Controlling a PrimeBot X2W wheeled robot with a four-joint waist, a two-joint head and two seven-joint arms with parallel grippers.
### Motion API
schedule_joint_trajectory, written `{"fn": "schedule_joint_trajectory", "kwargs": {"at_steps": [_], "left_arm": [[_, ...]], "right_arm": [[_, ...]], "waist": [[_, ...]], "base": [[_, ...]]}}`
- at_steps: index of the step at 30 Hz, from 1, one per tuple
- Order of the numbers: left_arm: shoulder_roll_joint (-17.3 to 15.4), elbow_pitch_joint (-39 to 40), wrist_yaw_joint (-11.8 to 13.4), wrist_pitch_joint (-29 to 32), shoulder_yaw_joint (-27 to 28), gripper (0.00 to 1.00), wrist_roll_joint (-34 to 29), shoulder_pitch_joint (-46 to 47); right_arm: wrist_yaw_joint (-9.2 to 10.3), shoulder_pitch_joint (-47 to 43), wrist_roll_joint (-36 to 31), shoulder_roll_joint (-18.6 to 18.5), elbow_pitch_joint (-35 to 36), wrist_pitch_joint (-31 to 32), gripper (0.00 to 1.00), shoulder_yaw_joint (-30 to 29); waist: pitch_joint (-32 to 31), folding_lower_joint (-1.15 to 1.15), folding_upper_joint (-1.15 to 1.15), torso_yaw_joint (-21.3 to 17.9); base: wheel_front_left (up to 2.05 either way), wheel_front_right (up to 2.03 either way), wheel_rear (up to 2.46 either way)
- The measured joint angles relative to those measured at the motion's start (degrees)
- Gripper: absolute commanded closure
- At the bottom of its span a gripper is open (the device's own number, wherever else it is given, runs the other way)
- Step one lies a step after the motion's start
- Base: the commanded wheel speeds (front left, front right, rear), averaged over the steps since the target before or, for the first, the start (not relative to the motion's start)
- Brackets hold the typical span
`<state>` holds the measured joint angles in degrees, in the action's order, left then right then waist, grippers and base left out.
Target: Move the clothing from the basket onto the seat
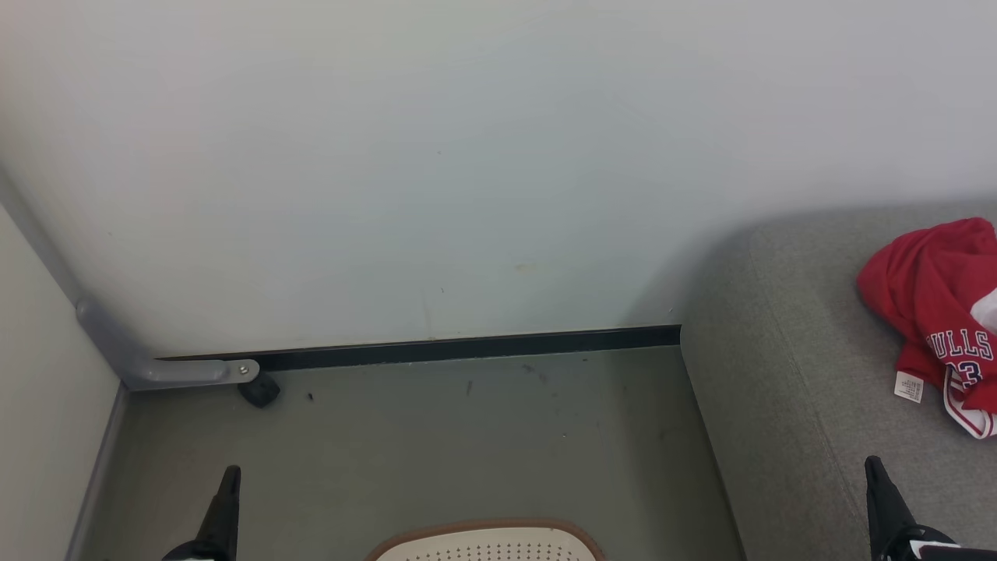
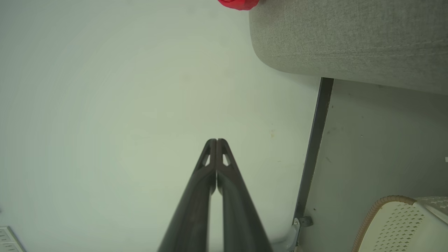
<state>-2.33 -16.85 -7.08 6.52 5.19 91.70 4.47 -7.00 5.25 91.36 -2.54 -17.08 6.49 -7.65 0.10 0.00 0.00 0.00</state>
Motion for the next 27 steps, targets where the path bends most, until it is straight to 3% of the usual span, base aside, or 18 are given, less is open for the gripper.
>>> {"fn": "schedule_joint_trajectory", "kwargs": {"at_steps": [27], "left_arm": [[0.0,0.0,0.0,0.0,0.0,1.00,0.0,0.0]], "right_arm": [[0.00,0.0,0.1,0.0,0.0,0.0,1.00,0.0]], "waist": [[0.0,0.00,0.00,0.0]], "base": [[0.00,0.00,0.00]]}}
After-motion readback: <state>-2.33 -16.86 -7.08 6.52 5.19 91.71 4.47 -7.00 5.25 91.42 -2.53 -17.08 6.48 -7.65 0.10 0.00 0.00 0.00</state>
